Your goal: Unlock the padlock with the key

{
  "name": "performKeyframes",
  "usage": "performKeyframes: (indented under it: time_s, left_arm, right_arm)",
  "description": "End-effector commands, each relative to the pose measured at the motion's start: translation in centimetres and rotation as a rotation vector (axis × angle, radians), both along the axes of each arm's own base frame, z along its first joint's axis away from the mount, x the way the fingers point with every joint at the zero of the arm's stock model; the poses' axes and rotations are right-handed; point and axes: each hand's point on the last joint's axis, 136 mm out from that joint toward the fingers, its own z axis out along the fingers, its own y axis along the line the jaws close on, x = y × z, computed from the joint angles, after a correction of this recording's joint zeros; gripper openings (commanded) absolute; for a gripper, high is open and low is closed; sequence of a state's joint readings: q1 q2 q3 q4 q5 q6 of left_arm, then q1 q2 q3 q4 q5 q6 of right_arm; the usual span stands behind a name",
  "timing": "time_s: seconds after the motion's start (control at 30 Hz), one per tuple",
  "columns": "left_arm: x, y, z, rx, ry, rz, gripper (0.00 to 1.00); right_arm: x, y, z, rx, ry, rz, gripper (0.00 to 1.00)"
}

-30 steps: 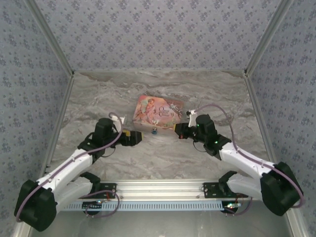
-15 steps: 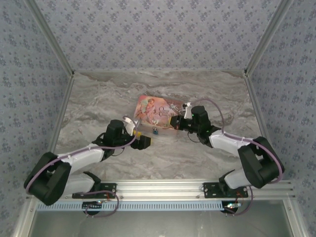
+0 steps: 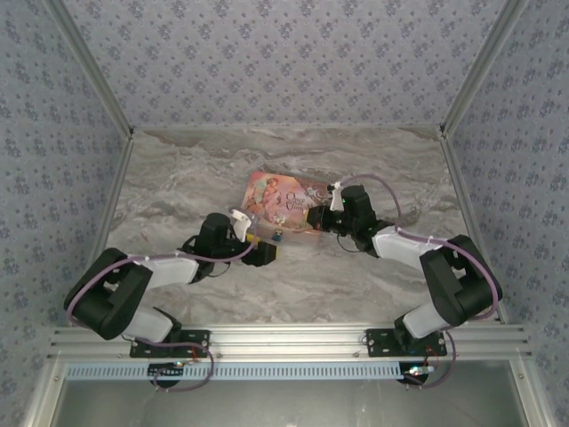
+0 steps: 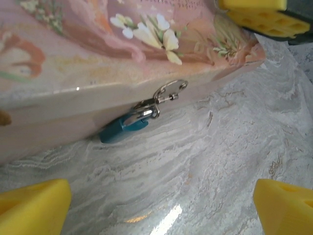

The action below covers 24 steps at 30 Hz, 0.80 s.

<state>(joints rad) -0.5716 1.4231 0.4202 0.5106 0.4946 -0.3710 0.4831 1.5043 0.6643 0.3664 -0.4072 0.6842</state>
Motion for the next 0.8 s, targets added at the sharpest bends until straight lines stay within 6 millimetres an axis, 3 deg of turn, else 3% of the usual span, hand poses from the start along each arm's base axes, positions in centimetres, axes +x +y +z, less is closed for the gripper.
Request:
performKeyframes:
  time_s: [0.0, 0.33, 0.77]
  left_arm:
    - [0.7, -0.9, 1.7, -0.048, -0.052, -0.023, 0.96]
    - [0.9, -0.6, 1.5, -0.058, -0.048, -0.025, 0.94]
    - [1.1, 0.0, -0.9, -0.024, -0.056, 0.003, 0.89]
  right_arm:
    - [-3.8, -1.5, -6.7, -0.124, 0.206, -0.015, 0.00]
    - [-7.0, 0.3, -8.8, -0.103, 0.271, -0.014, 0.00]
    - [-6.6, 1.1, -7.3, -0.101, 0.223, 0.007, 0.00]
